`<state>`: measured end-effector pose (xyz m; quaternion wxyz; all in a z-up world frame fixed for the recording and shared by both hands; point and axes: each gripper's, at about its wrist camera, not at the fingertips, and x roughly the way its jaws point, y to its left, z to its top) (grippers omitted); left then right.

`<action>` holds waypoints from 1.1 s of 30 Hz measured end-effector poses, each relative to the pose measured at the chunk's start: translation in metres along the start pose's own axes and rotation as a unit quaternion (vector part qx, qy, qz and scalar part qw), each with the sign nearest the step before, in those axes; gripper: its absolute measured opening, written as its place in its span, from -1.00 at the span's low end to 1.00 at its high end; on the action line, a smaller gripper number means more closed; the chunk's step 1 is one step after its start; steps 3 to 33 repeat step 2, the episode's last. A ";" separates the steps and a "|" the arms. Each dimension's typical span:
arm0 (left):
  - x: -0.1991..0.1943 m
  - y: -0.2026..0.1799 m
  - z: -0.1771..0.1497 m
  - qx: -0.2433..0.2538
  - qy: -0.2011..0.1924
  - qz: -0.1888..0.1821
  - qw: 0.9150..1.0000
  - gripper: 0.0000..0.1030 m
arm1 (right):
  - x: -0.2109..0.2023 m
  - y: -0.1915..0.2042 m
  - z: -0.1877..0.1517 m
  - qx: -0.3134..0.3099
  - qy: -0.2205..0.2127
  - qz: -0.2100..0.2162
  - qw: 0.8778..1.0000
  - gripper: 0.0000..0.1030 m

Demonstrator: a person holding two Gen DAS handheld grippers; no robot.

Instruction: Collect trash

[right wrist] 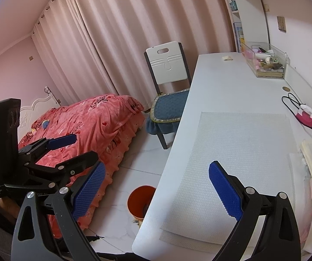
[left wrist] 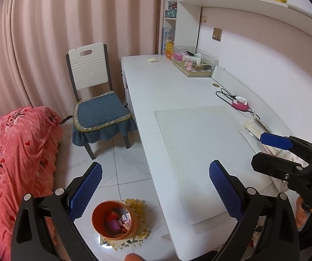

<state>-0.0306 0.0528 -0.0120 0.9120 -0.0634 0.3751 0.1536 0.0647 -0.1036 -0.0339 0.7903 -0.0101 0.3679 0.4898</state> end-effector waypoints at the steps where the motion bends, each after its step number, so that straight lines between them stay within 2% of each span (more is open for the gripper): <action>1: 0.000 -0.001 0.000 0.002 0.001 0.001 1.000 0.89 | 0.000 0.000 0.000 0.001 0.000 0.000 1.000 0.83; 33: 0.000 -0.002 0.000 0.003 0.001 0.002 1.000 0.89 | -0.001 0.000 0.000 0.001 0.000 0.000 1.000 0.83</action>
